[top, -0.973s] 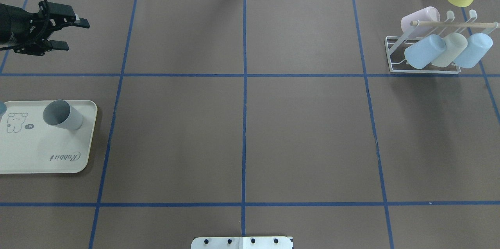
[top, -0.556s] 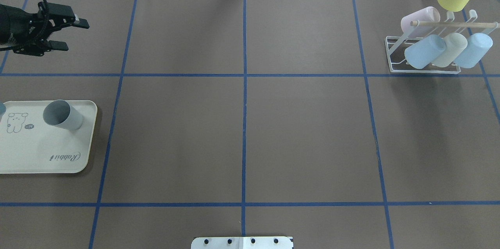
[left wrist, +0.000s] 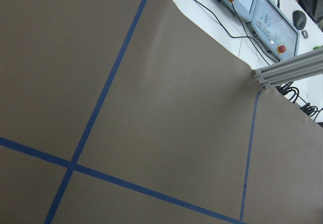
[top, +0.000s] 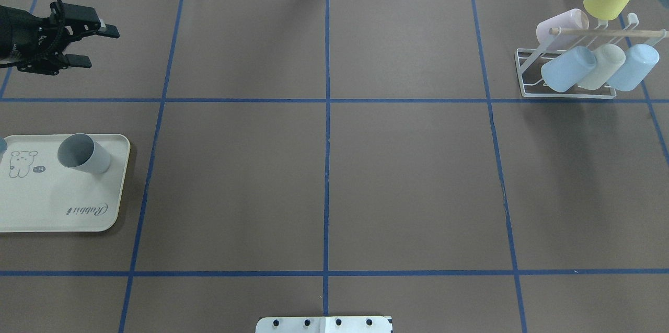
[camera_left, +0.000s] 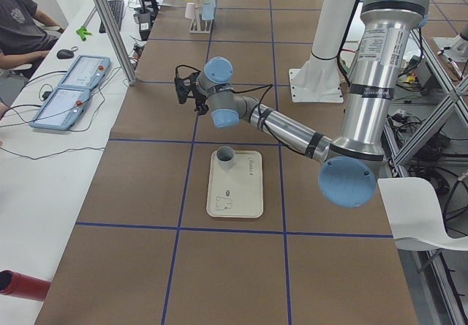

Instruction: Transfer IKEA cup to right arm and place on rack

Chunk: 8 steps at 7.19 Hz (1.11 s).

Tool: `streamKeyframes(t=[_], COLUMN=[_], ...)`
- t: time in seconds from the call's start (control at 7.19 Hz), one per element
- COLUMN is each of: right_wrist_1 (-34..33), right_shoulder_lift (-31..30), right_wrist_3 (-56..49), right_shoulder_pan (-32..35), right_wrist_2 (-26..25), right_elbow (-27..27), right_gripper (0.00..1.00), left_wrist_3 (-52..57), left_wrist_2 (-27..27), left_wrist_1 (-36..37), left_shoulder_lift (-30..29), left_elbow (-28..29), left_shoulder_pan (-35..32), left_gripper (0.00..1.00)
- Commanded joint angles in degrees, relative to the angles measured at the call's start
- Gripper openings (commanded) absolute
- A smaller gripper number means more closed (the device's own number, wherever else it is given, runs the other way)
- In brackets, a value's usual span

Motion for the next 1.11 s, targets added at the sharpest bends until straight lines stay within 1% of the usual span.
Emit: streamKeyframes(t=[0.0, 0.97], right_wrist_1=[0.09, 0.44], right_shoulder_lift=[-0.21, -0.47], right_wrist_3=[-0.14, -0.75], right_shoulder_pan=[-0.39, -0.21], right_wrist_2=[-0.03, -0.55], right_elbow=[-0.58, -1.37], right_gripper=[0.24, 0.24], left_wrist_3=[-0.01, -0.01], left_wrist_2=[-0.04, -0.04], left_wrist_1=[0.09, 0.09], left_shoulder_lift=[0.00, -0.09], left_elbow=[-0.13, -0.13], left_shoulder_pan=[0.09, 0.27], left_gripper=[1.00, 1.00])
